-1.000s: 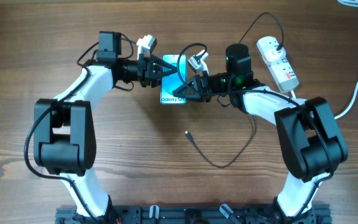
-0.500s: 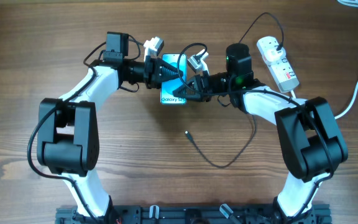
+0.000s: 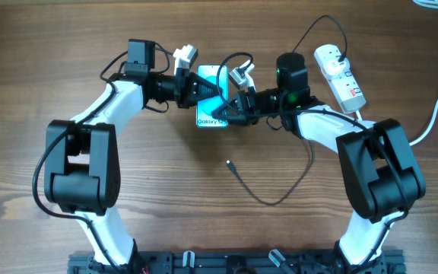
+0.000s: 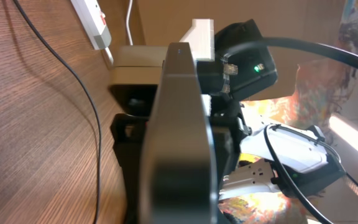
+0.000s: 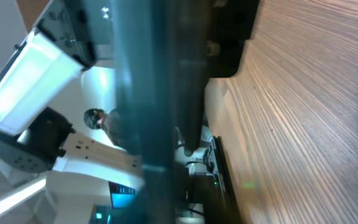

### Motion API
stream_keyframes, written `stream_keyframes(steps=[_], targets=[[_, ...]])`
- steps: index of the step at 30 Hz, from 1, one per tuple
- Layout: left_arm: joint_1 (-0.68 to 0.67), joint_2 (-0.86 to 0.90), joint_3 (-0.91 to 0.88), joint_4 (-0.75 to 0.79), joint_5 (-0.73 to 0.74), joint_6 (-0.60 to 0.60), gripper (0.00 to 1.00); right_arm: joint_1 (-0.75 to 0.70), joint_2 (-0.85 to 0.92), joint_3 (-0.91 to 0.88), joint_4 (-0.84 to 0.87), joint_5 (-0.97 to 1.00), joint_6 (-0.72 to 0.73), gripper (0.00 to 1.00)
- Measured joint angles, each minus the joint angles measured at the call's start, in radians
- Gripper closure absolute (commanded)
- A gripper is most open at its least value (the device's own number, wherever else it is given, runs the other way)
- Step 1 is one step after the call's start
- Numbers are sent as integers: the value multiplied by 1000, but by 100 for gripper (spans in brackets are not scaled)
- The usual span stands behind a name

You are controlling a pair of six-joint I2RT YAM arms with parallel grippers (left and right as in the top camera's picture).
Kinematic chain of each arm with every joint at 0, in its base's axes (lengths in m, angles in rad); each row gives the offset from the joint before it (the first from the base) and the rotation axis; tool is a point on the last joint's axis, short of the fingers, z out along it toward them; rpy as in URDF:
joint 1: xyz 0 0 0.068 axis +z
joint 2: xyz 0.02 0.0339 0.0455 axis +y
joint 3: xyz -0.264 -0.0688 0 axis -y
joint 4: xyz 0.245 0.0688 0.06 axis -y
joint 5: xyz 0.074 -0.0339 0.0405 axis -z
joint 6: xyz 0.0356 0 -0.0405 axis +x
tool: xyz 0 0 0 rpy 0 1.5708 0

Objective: Plug charger to phone and switch on socket

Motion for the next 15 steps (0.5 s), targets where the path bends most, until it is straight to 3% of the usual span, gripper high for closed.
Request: stream_keyframes(steps=[1,10,15], targets=[[1,0,0,0,0,0,96,0,0,0,5,1,8,1],[13,0,0,-66,-35,-3,96,-68,-8,0,235,-13,145,0],[14,0,0,-137,-101,-3,96,-96,-32,1,169,10,99,0]])
